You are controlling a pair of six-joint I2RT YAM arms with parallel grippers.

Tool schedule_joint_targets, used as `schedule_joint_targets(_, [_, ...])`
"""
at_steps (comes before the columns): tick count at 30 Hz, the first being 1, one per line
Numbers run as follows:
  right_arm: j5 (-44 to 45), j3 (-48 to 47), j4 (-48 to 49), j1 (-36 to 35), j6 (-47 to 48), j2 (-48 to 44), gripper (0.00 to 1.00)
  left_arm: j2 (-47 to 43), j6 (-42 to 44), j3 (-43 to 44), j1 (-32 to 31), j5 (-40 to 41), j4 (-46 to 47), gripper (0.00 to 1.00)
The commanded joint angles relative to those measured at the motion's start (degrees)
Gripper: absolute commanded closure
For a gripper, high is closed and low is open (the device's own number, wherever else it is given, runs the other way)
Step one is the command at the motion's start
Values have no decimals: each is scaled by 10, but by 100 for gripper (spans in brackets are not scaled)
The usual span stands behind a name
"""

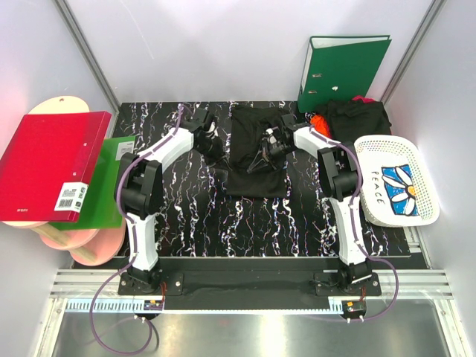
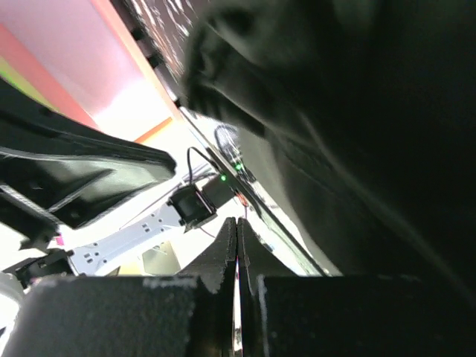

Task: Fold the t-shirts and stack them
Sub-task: Fold the folded rectangular tshirt in 1/3 of the way

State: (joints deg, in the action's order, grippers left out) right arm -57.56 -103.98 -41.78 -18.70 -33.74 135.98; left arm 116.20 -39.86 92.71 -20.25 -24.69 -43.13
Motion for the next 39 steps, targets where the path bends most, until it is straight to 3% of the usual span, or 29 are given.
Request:
schedule_joint_targets(1, [5,-60,2,-2,-16,24,100,-31,11,-7,12,0,12,100])
schedule_joint_targets(12, [148,-186,0,-4,-12,69,100,-41,21,-25,24,-4,9,100])
schedule_joint_targets(19, [166,-218,30,-5,9,4,100,-33,27,-28,25,-14,8,100])
schedule_joint_targets(22, [146,-191,24,-4,10,-26,100,-26,29,-21,25,-18,8,100])
schedule_joint_targets(32, [129,47,-1,-18,59,-70,100,-8,36,-5,26,-26,1,100])
schedule_joint_targets(39, [155,34,-1,-21,73,-27,100,-4,41,-3,28,-24,-5,100])
